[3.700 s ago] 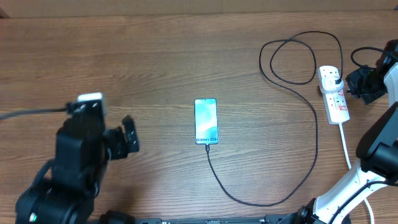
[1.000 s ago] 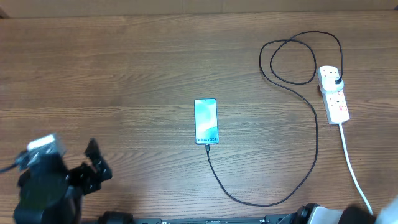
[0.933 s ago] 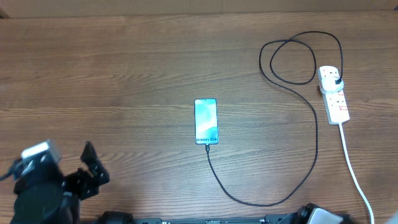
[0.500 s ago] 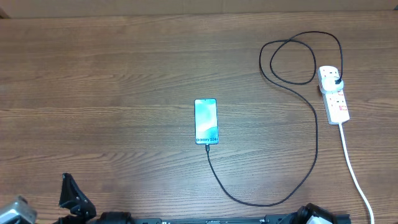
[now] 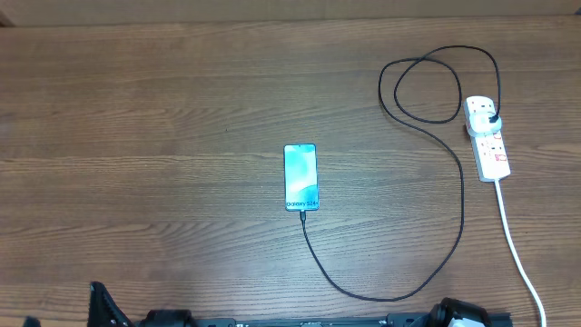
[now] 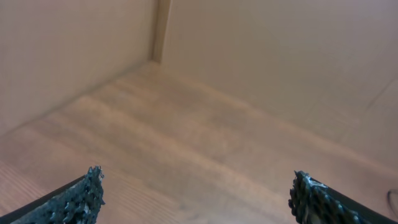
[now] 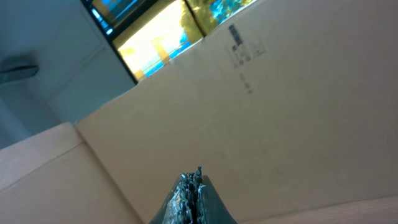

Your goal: Plug charger to phone and switch on socket

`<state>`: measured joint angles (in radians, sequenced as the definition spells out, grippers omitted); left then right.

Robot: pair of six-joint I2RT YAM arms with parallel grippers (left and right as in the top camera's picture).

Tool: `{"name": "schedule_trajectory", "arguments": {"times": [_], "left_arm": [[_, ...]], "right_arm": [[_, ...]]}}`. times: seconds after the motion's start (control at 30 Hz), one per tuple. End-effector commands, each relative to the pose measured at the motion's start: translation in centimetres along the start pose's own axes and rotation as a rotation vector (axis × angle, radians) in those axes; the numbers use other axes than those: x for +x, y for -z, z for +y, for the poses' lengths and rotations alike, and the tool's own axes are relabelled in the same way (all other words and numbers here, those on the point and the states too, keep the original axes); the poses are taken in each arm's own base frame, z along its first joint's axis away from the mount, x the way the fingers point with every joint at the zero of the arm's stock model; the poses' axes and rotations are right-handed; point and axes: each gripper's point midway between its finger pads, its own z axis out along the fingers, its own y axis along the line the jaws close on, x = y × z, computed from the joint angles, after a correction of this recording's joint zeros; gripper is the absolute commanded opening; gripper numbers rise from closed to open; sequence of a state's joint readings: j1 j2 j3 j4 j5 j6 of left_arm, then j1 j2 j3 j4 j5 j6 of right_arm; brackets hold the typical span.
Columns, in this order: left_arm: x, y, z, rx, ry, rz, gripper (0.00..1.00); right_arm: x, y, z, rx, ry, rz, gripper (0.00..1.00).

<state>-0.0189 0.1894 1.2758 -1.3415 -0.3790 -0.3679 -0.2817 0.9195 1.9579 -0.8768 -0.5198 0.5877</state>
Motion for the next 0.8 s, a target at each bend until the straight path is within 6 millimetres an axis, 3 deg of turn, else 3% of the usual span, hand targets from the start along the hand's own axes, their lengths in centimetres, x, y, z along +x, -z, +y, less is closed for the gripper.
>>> {"name": "schedule_trajectory", "arguments": {"times": [0.0, 0.1, 0.47, 0.77], "left_arm": [[1.4, 0.7, 1.0, -0.03, 0.0, 0.03, 1.0], [3.0, 0.9, 1.7, -0.054, -0.026, 0.09, 1.0], [3.1, 2.5, 2.5, -0.028, 0.01, 0.016, 1.0], [3.4, 3.9, 3.2, -0.009, 0.038, -0.047, 1.0]], "right_arm": [[1.0, 1.6, 1.1, -0.049, 0.033, -0.007, 0.04], [1.5, 2.5, 1.3, -0.065, 0.052, -0.034, 0.04], [2.6, 6.7, 3.4, -0.155, 0.139, -0.154, 0.04], [2.4, 7.1, 3.9, -0.169, 0.144, -0.169, 0.04]]}}
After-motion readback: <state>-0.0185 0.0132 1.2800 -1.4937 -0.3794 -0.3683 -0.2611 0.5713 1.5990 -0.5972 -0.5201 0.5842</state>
